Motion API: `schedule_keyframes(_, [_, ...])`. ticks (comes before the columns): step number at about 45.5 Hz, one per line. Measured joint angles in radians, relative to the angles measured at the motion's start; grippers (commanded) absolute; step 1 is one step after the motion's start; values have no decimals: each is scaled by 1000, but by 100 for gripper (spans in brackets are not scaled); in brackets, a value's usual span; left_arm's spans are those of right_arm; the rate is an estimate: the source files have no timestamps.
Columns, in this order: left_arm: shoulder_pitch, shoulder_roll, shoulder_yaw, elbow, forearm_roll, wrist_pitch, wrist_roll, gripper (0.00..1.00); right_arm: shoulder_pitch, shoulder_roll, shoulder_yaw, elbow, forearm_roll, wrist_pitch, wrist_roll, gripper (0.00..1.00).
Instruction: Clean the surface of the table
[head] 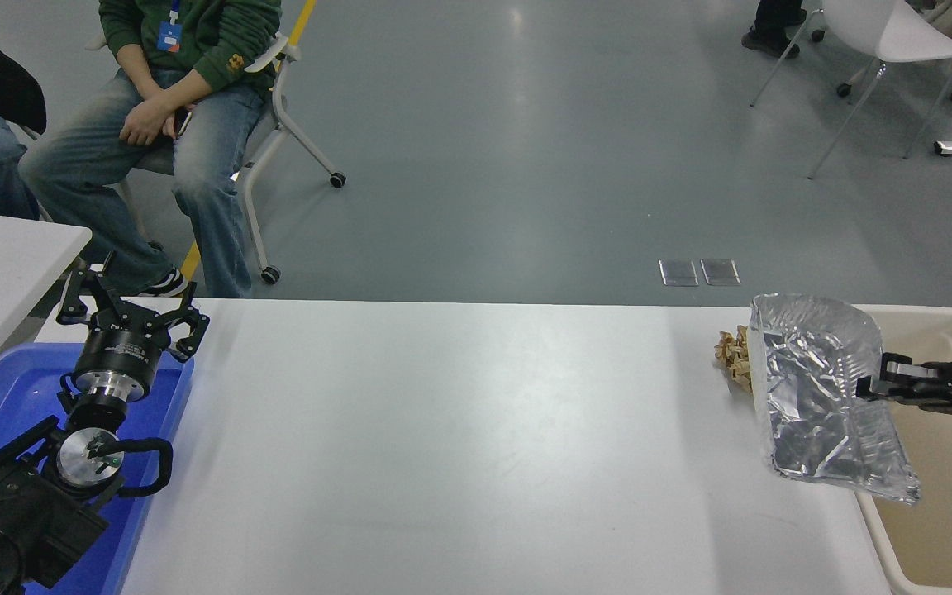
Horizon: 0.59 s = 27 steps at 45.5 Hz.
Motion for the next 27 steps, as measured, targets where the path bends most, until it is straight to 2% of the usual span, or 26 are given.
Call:
schedule_keyframes(14, [0, 0, 0, 0, 0, 0, 0, 100, -6, -27, 4, -41, 3, 13, 40, 0])
schedule_keyframes(27, [0, 0, 0, 0, 0, 0, 0, 100, -16, 2, -19, -162, -7, 12, 97, 0])
